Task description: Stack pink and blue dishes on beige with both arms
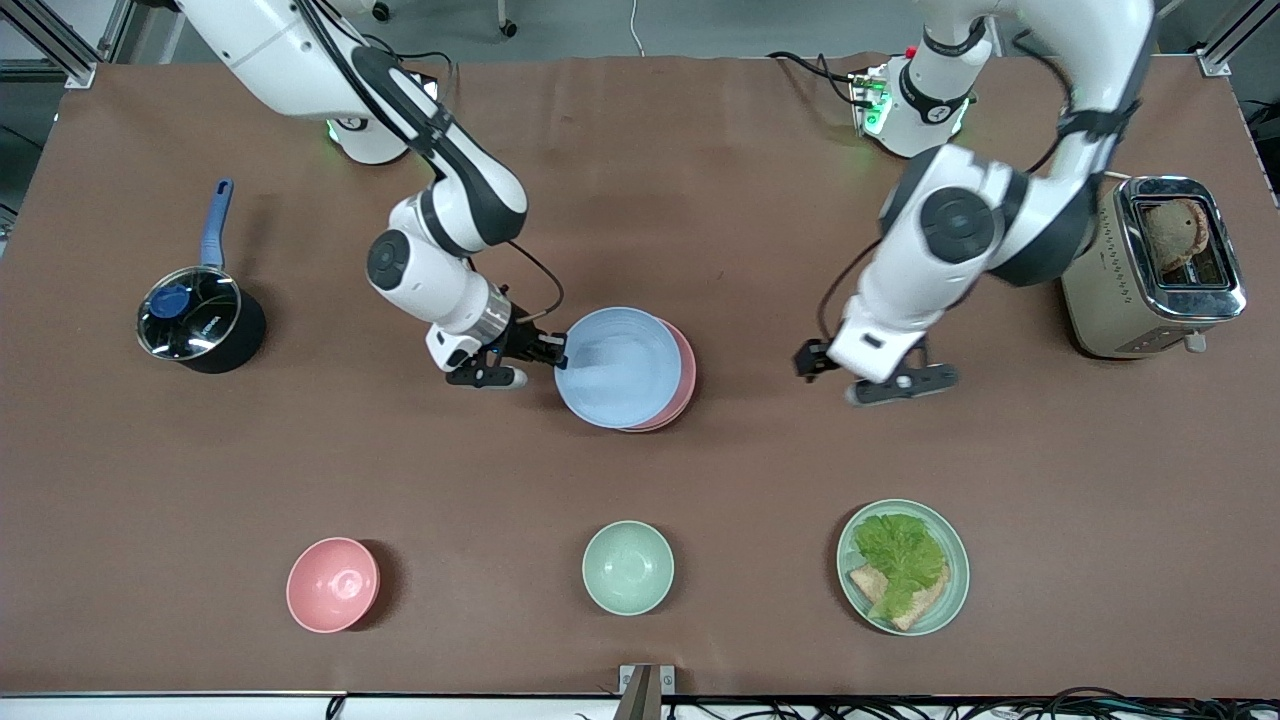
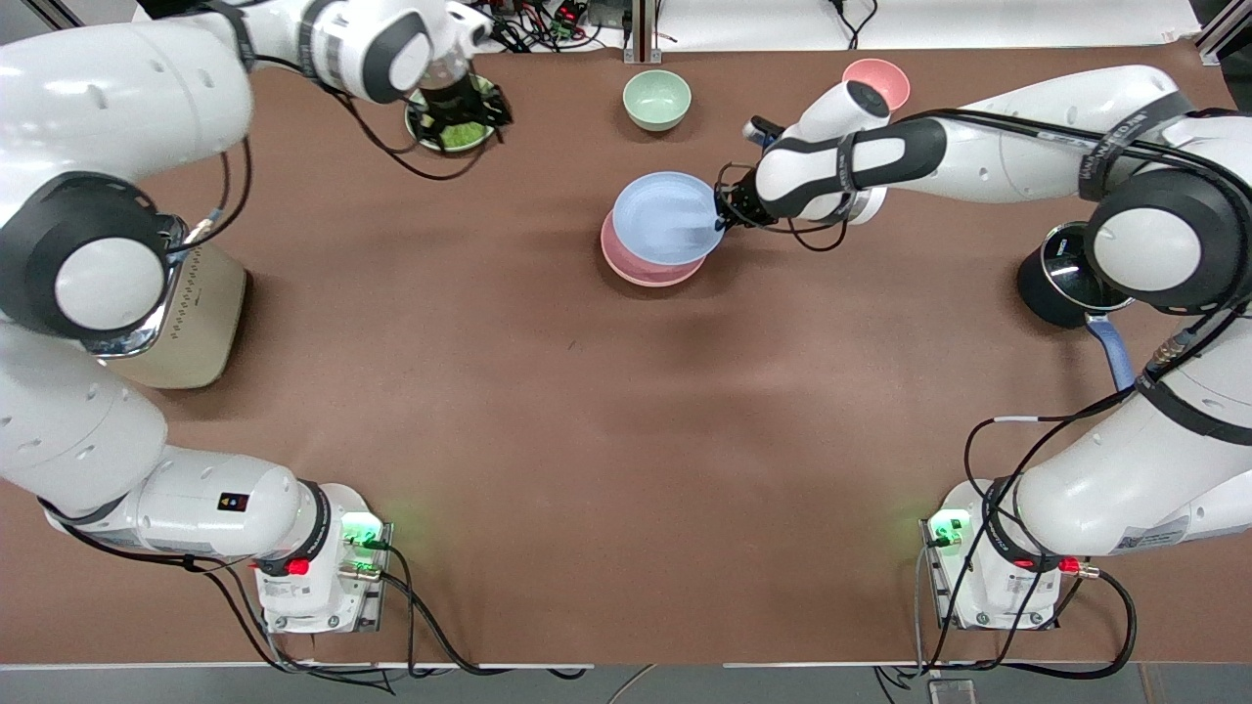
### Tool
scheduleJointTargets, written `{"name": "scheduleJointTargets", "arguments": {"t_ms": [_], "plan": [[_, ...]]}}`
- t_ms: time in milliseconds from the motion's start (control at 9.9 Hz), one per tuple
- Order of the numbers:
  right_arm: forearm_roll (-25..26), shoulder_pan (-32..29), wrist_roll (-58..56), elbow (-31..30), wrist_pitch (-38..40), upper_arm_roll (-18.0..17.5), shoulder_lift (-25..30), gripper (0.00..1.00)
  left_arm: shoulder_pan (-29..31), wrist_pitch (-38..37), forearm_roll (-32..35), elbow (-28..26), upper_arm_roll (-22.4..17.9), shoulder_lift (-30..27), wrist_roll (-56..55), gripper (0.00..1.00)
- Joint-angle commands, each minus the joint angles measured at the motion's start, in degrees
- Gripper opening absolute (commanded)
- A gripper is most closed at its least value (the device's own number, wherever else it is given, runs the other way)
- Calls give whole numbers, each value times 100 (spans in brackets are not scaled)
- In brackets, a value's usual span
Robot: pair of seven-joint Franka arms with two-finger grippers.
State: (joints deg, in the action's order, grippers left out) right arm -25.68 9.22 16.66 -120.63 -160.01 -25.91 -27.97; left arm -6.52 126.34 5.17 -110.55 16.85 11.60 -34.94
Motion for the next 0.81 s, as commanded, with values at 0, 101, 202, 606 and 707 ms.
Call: {"name": "scheduleJointTargets", "arguments": {"t_ms": [0,101,202,606,707], "plan": [[54,36,145,4,-171,-54,-111,5,19,-73,72,-590,-400,-796,391,100],[54,36,145,13,-171,-54,-130,18,10,-379,72,-565,-585,-1043,652,100],[54,36,136,13,-162,-54,-130,50,10,-521,11,-547,-848,-1315,1116,100],[89,-217,101,-31,527,-28,893,100,-34,-2054,-208,83,-1692,-2196,2524,100],[177,-532,109,-31,1176,7,1490,100,-25,-2661,-349,356,-1851,-2327,2910,100]]}}
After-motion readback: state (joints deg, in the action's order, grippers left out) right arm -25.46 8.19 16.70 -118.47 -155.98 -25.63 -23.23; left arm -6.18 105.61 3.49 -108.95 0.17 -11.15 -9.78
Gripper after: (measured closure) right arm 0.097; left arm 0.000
